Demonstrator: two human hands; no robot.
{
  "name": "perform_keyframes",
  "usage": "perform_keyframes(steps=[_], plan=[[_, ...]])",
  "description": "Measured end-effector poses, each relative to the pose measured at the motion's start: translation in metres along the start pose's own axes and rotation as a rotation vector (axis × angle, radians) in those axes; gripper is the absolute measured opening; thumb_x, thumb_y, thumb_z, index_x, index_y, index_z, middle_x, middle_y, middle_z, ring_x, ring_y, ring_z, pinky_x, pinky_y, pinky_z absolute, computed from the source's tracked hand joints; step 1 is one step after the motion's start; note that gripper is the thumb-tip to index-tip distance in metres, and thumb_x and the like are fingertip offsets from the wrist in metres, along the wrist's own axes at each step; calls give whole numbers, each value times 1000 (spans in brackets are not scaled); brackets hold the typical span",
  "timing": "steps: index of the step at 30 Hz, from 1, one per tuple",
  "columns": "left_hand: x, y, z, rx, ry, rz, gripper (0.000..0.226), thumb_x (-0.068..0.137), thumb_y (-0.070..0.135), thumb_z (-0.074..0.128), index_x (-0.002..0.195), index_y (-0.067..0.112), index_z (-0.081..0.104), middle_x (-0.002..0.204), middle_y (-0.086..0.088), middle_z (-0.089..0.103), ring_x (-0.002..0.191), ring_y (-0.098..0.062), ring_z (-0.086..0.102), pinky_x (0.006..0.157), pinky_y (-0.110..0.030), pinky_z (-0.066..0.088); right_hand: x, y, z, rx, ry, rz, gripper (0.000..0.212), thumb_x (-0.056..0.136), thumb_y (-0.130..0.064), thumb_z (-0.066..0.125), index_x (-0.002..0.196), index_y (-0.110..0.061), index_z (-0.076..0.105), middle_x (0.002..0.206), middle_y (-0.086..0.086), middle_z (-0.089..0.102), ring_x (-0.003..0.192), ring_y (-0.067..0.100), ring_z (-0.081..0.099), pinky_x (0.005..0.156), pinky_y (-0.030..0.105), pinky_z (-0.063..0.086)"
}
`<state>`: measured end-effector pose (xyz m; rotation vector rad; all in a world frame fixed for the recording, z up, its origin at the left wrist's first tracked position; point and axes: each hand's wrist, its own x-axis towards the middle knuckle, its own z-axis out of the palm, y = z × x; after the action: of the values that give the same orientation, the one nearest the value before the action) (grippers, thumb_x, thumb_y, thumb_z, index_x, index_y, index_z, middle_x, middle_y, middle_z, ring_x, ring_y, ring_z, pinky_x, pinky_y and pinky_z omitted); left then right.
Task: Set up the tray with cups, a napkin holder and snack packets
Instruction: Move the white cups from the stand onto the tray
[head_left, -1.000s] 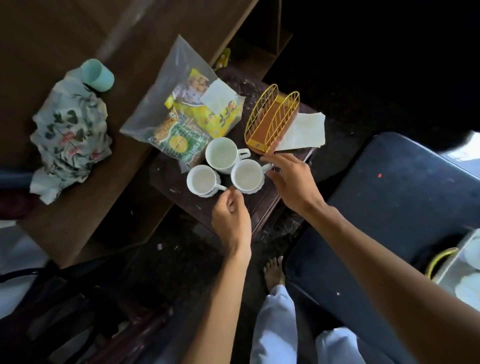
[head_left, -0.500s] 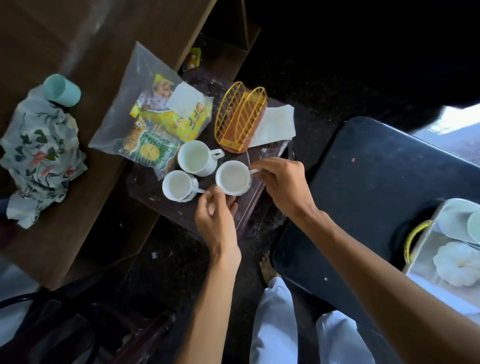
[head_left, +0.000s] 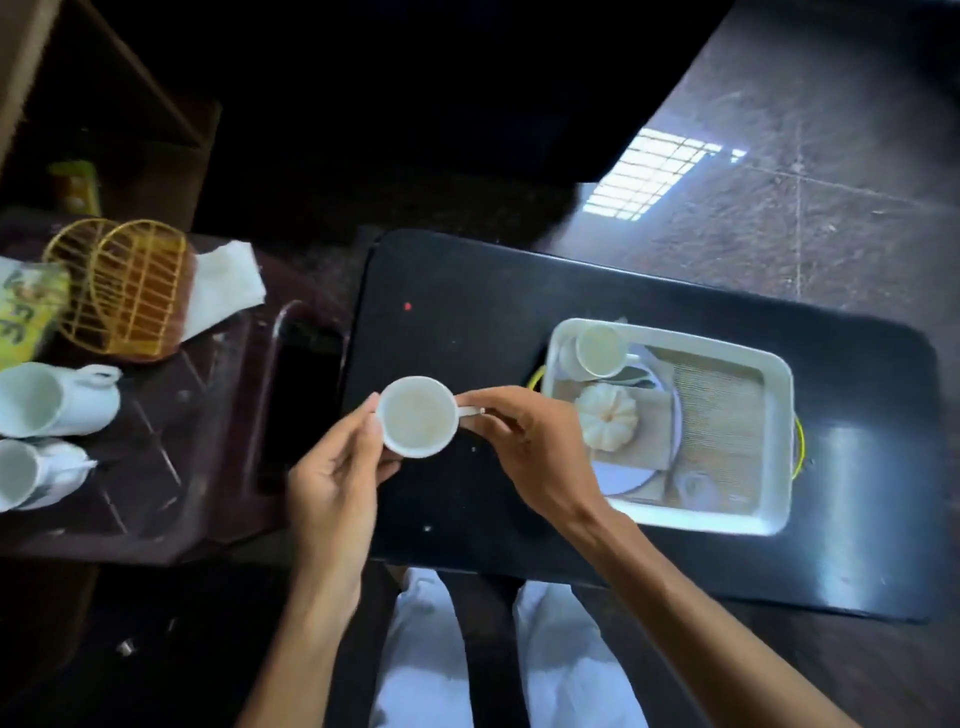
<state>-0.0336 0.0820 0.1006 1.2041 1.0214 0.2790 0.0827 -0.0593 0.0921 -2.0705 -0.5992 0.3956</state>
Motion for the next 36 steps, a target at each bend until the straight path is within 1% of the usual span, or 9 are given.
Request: perform_keyframes(steps=[5, 11, 15, 17, 20, 23, 26, 34, 36], plan=[[-19, -34, 88, 85, -57, -31, 25, 100, 19, 65, 123, 13, 75, 116, 13, 78, 109, -6, 73, 91, -34, 62, -35, 60, -65, 58, 95, 171, 18, 88, -1, 70, 102, -11, 76, 93, -8, 74, 88, 8, 71, 79, 26, 59], [-26, -77, 166, 280, -88, -53, 23, 100, 28, 64, 116, 21, 79, 105, 6, 81, 100, -13, 75, 92, -45, 62, -55, 126, -104, 130, 192, 291, 21, 82, 10, 73, 99, -2, 76, 90, 3, 73, 84, -12, 67, 77, 5, 51], [-20, -91, 192, 358, -74, -64, 22, 101, 27, 62, 114, 24, 79, 93, 26, 75, 91, 11, 69, 79, -14, 56, -53, 156, -108, 106, 200, 317, 21, 81, 8, 75, 100, -2, 77, 90, 5, 74, 83, 3, 70, 78, 9, 53], [-13, -94, 198, 394, -60, -78, 19, 101, 24, 62, 106, 29, 80, 77, 38, 68, 80, 23, 63, 66, -2, 49, -49, 166, -105, 100, 187, 325, 20, 82, 6, 74, 100, -3, 77, 92, 10, 76, 87, 18, 74, 82, 25, 59], [-4, -94, 203, 452, -38, -74, 27, 101, 23, 61, 86, 42, 74, 78, 29, 71, 83, 9, 67, 66, -11, 49, -42, 175, -102, 122, 166, 318, 18, 85, 4, 73, 101, -1, 76, 92, 18, 75, 88, 29, 73, 83, 44, 59], [3, -96, 204, 458, -5, -84, 21, 100, 20, 59, 96, 30, 77, 92, 12, 74, 98, -14, 72, 82, -30, 59, -36, 179, -100, 130, 137, 302, 19, 86, 1, 73, 105, -3, 75, 94, 16, 75, 90, 29, 72, 83, 47, 59], [2, -97, 202, 440, -13, -121, 27, 100, 19, 59, 89, 38, 74, 97, 6, 77, 102, -20, 72, 94, -48, 60, -33, 182, -100, 105, 121, 304, 19, 86, -1, 73, 105, -5, 76, 94, 12, 75, 88, 26, 72, 81, 45, 59], [4, -103, 197, 433, -45, -150, 26, 100, 21, 61, 90, 40, 75, 99, 6, 78, 86, -8, 75, 91, -46, 63, -33, 186, -96, 71, 108, 299, 17, 85, 3, 73, 101, -2, 76, 88, 11, 76, 83, 22, 72, 76, 27, 56], [4, -103, 197, 457, -55, -137, 31, 100, 20, 60, 85, 44, 72, 99, 7, 78, 93, -13, 74, 92, -47, 62, -34, 187, -95, 74, 104, 305, 16, 85, 4, 73, 100, -1, 76, 88, 12, 75, 82, 23, 72, 75, 22, 55]])
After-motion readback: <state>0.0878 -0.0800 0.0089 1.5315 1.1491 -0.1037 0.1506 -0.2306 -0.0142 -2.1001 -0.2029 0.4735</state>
